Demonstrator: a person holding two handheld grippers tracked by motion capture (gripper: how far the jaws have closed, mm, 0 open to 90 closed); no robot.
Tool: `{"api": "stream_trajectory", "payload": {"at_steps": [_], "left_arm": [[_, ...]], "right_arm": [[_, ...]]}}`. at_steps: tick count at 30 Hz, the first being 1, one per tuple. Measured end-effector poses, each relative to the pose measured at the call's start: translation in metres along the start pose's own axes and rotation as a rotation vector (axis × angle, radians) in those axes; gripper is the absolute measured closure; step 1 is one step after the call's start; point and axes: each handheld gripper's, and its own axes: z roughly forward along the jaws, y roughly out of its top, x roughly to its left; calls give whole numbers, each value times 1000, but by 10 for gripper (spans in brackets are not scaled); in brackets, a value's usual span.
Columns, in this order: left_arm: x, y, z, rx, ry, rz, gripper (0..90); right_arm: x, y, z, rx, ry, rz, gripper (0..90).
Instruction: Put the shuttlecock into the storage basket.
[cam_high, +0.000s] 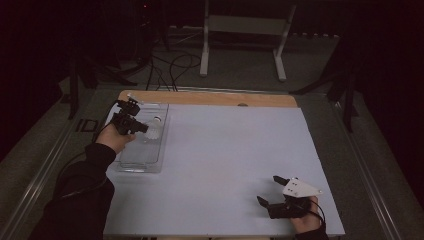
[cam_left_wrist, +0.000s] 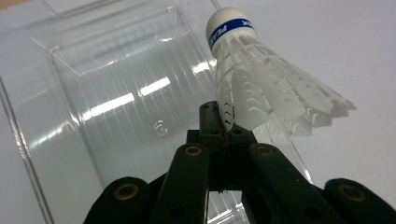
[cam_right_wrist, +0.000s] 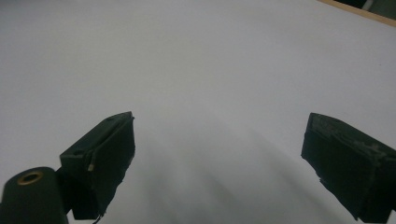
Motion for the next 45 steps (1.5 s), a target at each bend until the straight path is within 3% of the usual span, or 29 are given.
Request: {"api": "stream_trajectory", "payload": {"at_steps": [25,37,40,41,42,44,45], "left_arm": [[0,-8,26,72,1,18,900],[1,-11,36,116,1,7,893],[1,-10,36,117,7,-1,774],[0,-10,36,119,9,1,774],[-2,-10,34,115,26,14,661],[-3,-9,33,108,27,10,566],[-4,-9,31,100,37,5,566]], "right_arm": [[0,0,0,2,-5,0,97],[0,0,0,5,-5,2,97],[0,0,0,7,-4,2,97],[0,0,0,7,-4,2,97],[0,0,0,8,-5,1,97],[0,0,0,9,-5,2,97],[0,0,0,9,-5,2,97]]}}
